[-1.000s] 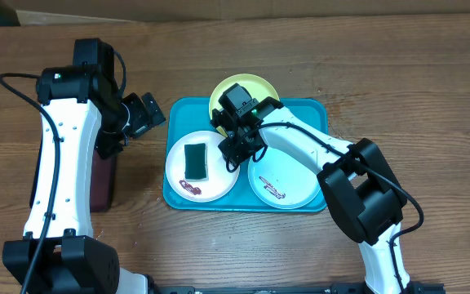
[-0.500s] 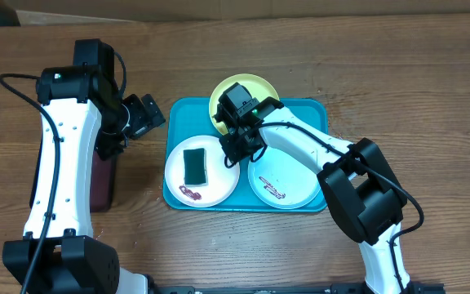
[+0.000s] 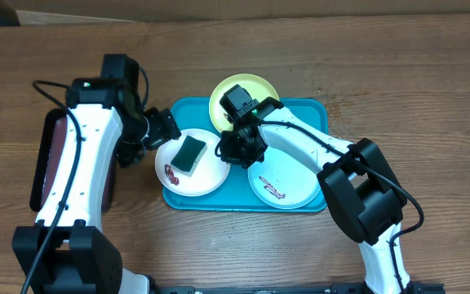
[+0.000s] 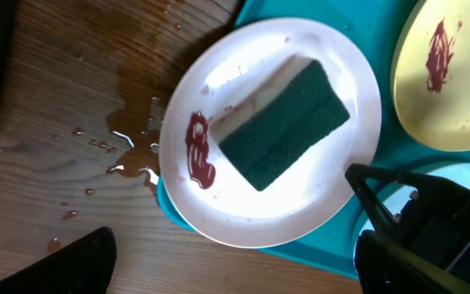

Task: Clean dirty plates on tray and stack at the side
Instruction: 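Move the left gripper to the sponge on the white plate and grasp it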

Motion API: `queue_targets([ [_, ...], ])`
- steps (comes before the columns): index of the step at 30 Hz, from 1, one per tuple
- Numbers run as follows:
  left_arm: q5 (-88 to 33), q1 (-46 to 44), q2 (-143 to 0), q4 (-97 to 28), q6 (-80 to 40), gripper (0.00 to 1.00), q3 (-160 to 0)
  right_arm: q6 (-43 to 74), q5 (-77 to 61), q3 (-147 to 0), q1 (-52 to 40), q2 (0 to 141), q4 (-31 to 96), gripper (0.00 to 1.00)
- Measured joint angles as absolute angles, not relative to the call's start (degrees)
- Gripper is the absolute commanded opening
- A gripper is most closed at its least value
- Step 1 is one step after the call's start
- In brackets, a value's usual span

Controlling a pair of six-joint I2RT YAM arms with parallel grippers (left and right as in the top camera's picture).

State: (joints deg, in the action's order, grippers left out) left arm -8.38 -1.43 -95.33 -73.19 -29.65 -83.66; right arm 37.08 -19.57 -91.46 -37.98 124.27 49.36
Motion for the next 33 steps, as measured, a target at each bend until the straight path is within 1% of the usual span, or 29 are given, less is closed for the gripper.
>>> queue_targets([
  [2, -8.58, -1.83, -95.31, -71.61, -29.56, 0.88, -82.63, 39.20, -19.97, -91.46, -37.98, 124.27, 49.41, 0.04],
  [4, -8.67, -2.22, -95.33, -69.63, -28.84, 0.89, -81.80, 40.58, -20.08, -91.46, -37.98, 124.27, 49.41, 0.04],
  [6, -8.78, -2.63, -95.31, -67.33, -26.96, 0.95, -81.03, 41.58, -19.77, -91.46, -37.98, 124.27, 49.69, 0.13],
  [8, -8.82, -3.27, -95.31, -65.10, -24.95, 0.97, -80.18, 42.15, -19.07, -91.46, -37.98, 124.27, 49.89, 0.17],
  [10, -8.80, -3.95, -95.33, -62.70, -22.68, 0.97, -79.18, 42.44, -18.76, -91.46, -37.98, 124.27, 50.15, 0.19],
  [11, -8.80, -4.19, -95.31, -61.49, -21.45, 0.97, -78.67, 42.46, -18.61, -91.46, -37.98, 124.27, 50.19, 0.21],
  [15, -8.80, -4.67, -95.90, -58.85, -16.49, 0.94, -77.73, 42.46, -18.39, -91.46, -37.98, 124.27, 50.70, 0.28],
  [19, -8.75, -4.69, -97.76, -56.66, -11.44, 0.97, -77.58, 40.07, -18.44, -91.46, -37.98, 124.27, 51.53, 0.32],
  [23, -8.93, -4.69, -100.62, -55.00, -5.87, 0.95, -77.58, 37.47, -18.46, -91.50, -37.95, 124.27, 54.33, 0.41],
  [24, -9.23, -4.69, -101.32, -54.70, -4.58, 0.94, -77.56, 36.56, -18.44, -91.57, -37.91, 124.27, 55.27, 0.41],
  [26, -10.02, -4.75, -102.50, -54.37, -2.24, 0.89, -77.49, 35.29, -18.46, -91.92, -37.87, 124.27, 56.38, 0.41],
  [27, -10.46, -4.91, -103.02, -54.37, -1.26, 0.88, -77.49, 34.85, -18.46, -92.18, -37.85, 124.27, 56.80, 0.41],
  [29, -11.05, -5.21, -103.96, -54.19, 0.54, 0.88, -77.47, 34.26, -18.44, -92.90, -37.80, 124.27, 57.12, 0.41],
  [33, -11.51, -6.94, -105.97, -54.08, 2.90, 0.91, -77.47, 33.61, -18.46, -93.60, -37.63, 124.27, 57.10, 0.41],
])
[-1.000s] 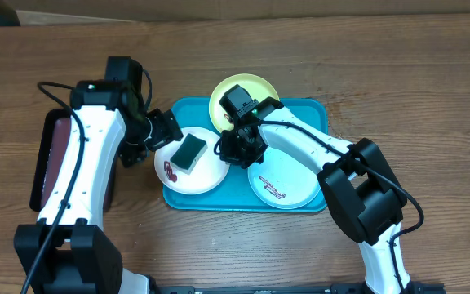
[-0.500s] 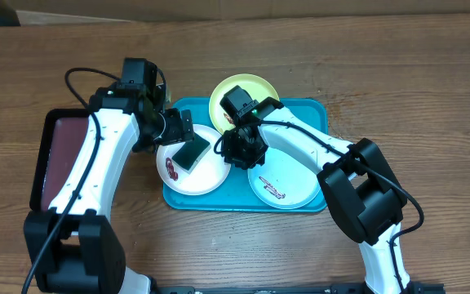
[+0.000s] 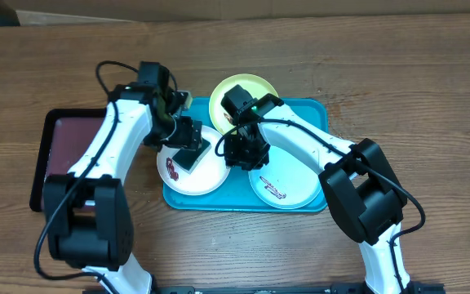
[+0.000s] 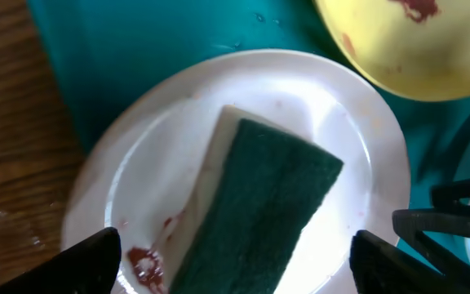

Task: Clean dirty plates on tray and stack at the side
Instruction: 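Move the left gripper to the sponge on the white plate and grasp it, then scrub the white plate with the held sponge while the right gripper holds its rim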

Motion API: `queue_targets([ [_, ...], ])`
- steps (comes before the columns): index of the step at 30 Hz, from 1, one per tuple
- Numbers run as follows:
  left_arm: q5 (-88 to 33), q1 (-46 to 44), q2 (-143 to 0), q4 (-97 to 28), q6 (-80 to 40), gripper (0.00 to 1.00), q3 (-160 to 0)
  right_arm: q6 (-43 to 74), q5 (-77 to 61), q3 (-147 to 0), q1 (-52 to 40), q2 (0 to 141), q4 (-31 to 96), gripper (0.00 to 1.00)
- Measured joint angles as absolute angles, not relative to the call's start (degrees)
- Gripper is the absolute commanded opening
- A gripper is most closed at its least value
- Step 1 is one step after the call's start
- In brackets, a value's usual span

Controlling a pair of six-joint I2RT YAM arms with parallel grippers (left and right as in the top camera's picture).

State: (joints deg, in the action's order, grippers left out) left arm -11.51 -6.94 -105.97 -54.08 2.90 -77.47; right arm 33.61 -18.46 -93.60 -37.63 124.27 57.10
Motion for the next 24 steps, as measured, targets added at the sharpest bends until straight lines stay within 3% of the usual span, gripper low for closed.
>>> queue_targets([
  [7, -8.34, -10.76, -108.33, -53.56, 4.56, 0.91, -77.47, 33.12, -18.46, -93.62, -37.50, 124.27, 57.19, 0.41],
  [15, -5.67, -10.96, -110.72, -54.61, 5.67, 0.72, -77.47, 32.97, -18.44, -93.65, -37.47, 124.27, 57.21, 0.41],
  [17, -4.67, -11.31, -111.18, -54.59, 5.76, 0.64, -77.47, 32.97, -18.44, -93.62, -37.47, 124.27, 57.19, 0.41],
  [19, -3.99, -11.79, -111.42, -54.59, 5.89, 0.48, -77.47, 32.95, -18.46, -93.65, -37.47, 124.27, 57.19, 0.41],
  [21, -3.51, -12.03, -111.44, -54.59, 5.72, 0.42, -77.47, 32.95, -18.46, -93.62, -37.47, 124.27, 57.21, 0.41],
  [24, -2.96, -12.29, -111.44, -54.81, 4.36, 0.09, -77.52, 32.49, -18.46, -93.65, -37.47, 124.27, 57.23, 0.43],
])
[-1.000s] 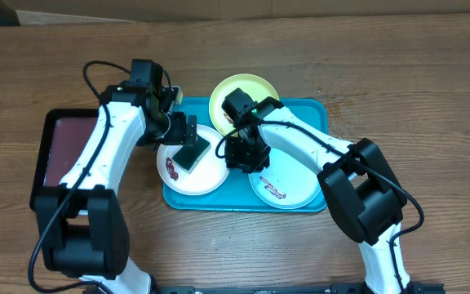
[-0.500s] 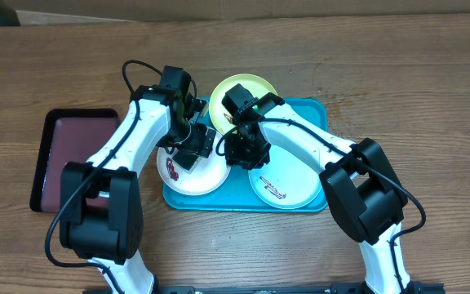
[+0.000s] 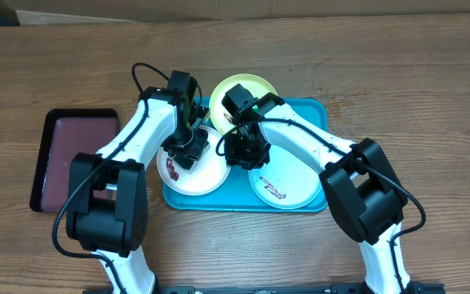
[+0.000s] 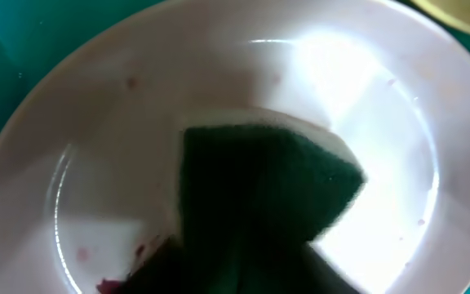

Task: Clean dirty plates on tray and stack at the side
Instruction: 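Scrub the white plate with the held sponge while the right gripper holds its rim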

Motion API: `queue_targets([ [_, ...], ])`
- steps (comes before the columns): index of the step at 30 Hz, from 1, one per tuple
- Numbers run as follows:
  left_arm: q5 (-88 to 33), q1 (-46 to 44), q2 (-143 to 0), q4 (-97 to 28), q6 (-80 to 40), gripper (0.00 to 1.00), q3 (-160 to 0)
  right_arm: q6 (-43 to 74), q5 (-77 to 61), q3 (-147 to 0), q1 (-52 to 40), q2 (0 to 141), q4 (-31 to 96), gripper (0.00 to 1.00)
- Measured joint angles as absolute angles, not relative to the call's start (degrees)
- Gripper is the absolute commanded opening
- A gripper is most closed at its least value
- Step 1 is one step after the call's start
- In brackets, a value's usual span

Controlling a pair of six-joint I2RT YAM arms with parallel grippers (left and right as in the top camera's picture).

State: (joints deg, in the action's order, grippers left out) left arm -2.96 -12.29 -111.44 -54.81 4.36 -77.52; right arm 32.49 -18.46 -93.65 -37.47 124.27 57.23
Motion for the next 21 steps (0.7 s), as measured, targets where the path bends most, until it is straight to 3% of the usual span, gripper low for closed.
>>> queue_targets([
  [1, -2.94, -12.29, -111.44, -55.11, 4.23, 0.04, -77.67, 32.18, -18.44, -93.65, -37.47, 124.27, 57.30, 0.43],
  [11, -5.80, -12.29, -111.48, -62.26, -1.48, 0.04, -85.01, 24.14, -18.44, -95.74, -37.50, 124.25, 58.04, 0.49],
  [21, -6.37, -12.27, -111.48, -74.48, -12.34, 0.04, -97.76, 13.39, -13.28, -97.19, -37.58, 123.83, 53.98, 0.47],
])
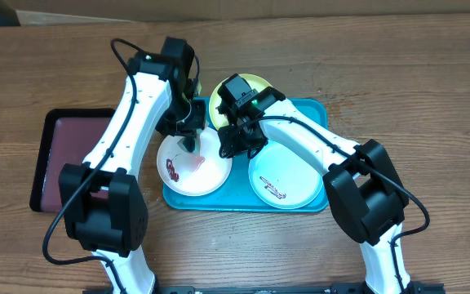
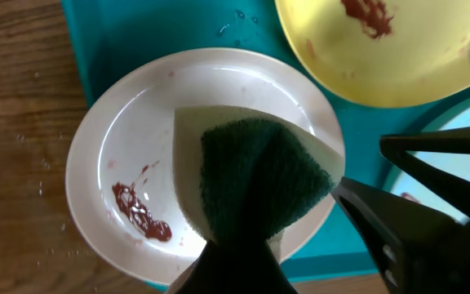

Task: Clean dirty plates on tray and stack at the side
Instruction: 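Scrub the white plate with the held sponge while the right gripper holds its rim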

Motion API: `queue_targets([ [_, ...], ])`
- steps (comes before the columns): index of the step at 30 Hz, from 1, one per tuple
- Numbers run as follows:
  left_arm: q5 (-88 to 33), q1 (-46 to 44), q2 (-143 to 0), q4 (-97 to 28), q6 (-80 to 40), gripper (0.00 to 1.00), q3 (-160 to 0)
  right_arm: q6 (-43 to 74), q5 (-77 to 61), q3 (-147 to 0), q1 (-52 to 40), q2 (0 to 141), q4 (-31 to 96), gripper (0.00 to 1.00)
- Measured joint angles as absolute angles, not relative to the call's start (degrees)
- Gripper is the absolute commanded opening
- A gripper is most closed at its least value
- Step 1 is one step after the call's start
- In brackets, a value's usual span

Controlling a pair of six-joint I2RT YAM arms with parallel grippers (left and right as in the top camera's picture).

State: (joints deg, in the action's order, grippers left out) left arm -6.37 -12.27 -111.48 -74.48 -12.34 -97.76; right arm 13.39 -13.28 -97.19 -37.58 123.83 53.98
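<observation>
My left gripper [image 1: 188,140] is shut on a green sponge [image 2: 259,175] with a white underside, held tilted just above the left white plate [image 2: 121,155]. A red sauce smear [image 2: 141,220] lies on that plate's near left side. The right gripper [image 1: 233,147] sits at the plate's right rim, and its dark fingers [image 2: 414,220] stand apart. A yellow plate [image 2: 374,57] with a red smear leans at the tray's back edge. A second white plate [image 1: 284,184] with a red streak lies at the tray's right.
The plates sit on a teal tray [image 1: 312,114] on a wooden table. A dark red tray [image 1: 55,159] lies to the left. Water drops [image 2: 39,163] wet the wood beside the teal tray.
The left gripper was pressed low on the sponge in the white plate; now it holds the sponge raised and tilted above it. The right gripper shifted slightly up and left.
The sponge first lay flat on the left white plate, with my left gripper open beside the tray. Then the open jaws were over the sponge, then low on it. Now the sponge is held off the plate. The right gripper stayed by the plate's right rim.
</observation>
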Motion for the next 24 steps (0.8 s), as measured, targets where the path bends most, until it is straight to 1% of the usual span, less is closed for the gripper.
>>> queue_targets([
  [3, -5.04, -11.97, -111.48, -76.38, -16.73, 0.04, -98.94, 12.08, -12.58, -97.19, -37.65, 123.87, 53.19, 0.46],
  [5, -3.99, -11.53, -111.48, -77.60, -18.92, 0.04, -98.98, 11.38, -12.25, -97.19, -37.71, 124.05, 52.58, 0.41],
  [7, -3.20, -10.76, -111.48, -78.59, -20.71, 0.04, -98.98, 10.76, -11.94, -97.19, -37.89, 124.44, 52.03, 0.40],
  [14, -2.11, -8.88, -111.48, -79.83, -22.87, 0.04, -99.00, 10.39, -11.64, -97.19, -38.02, 126.89, 50.59, 0.36],
  [15, -2.04, -8.88, -111.48, -79.83, -23.03, 0.04, -99.00, 10.41, -11.62, -97.19, -38.02, 127.28, 50.59, 0.34],
  [17, -2.07, -8.91, -111.48, -80.01, -23.38, 0.04, -99.00, 10.17, -11.60, -97.21, -38.02, 128.11, 50.57, 0.23],
  [18, -2.07, -8.91, -111.48, -79.99, -23.57, 0.04, -99.00, 10.17, -11.60, -97.32, -38.02, 128.11, 50.52, 0.20],
  [21, -2.07, -8.91, -111.48, -79.99, -23.68, 0.04, -99.00, 10.92, -11.55, -97.41, -38.02, 128.22, 50.19, 0.18],
  [24, -2.07, -8.91, -111.48, -80.01, -23.70, 0.04, -99.00, 12.38, -11.46, -97.41, -38.02, 128.27, 50.04, 0.06],
])
